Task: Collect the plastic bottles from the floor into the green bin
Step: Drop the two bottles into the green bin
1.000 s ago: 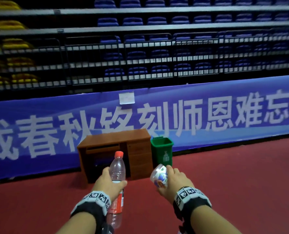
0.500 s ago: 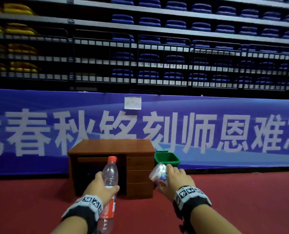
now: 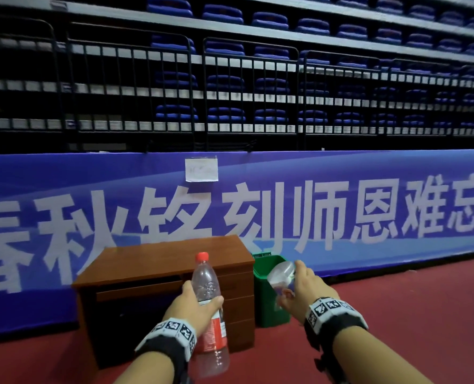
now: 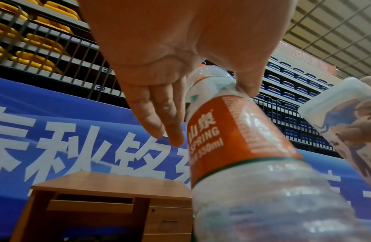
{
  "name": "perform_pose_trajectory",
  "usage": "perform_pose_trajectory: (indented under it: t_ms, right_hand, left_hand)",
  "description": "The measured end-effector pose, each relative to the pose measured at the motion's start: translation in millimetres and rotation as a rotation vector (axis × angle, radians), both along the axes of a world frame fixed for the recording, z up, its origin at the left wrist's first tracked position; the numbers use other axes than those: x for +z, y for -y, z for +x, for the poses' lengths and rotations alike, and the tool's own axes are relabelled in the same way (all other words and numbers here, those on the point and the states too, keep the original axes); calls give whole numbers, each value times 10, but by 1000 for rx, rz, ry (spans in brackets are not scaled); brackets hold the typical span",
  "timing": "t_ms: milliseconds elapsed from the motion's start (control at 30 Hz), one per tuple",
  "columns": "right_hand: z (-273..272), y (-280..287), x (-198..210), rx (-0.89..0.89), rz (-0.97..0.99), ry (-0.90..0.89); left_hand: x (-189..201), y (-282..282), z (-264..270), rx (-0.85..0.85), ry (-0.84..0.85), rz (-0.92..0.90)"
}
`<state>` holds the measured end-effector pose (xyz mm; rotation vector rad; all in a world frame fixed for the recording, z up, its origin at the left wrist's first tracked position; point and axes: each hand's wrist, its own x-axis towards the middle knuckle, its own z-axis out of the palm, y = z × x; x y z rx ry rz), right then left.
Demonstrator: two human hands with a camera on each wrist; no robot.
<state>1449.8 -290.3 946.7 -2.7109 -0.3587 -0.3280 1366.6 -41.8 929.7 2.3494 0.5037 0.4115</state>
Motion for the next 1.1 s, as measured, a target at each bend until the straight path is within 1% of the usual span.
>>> perform_pose_trajectory:
  t_ms: [133,233,300,400,500,667,733,767,800,833,900,1100]
  right_hand:
    - [772,-369,-152,3,29,18]
    - [1481,-650,-204,0,65,-9]
    - [2013,-837,-150,5,106,-20]
    - [2850,-1104,36,26,164,-9]
    - [3604,-1345,102,30,195,-14]
    - [4552,-1740,-105,-12,206,-83]
    - [4956,-1890,-206,-29,203,-81]
    - [5206,-1953,-295,-34,183,-63]
    - [5242,-1963,-266,-34,166,-54]
    - [5392,-1998,-282,-47,142,-53]
    - [5827,-2096,-364,-95,122,-65]
    - [7137,-2296,-316,-230,122,-73]
  left_hand:
    - [-48,-395,790,-11,-3,24]
    - [-33,-656,1521,-38,-1,21]
    - [51,-840,2075,-50,19,1]
    - [269,-1117,2915,-62,56,-36]
    - [361,-1367,3646,-67,77,-43]
    - [144,-1753,4654,-50,47,-32]
    - [65,-1888,5097,-48,43,-58]
    - [-29,-1949,5402,-61,56,-56]
    - [-6,-1966,5486,-67,72,-51]
    - [-43,-1991,5688,-75,65,-52]
    - [-156,-2085,6202,-110,48,-42]
    - [-248,-2347,7879,-224,53,-102]
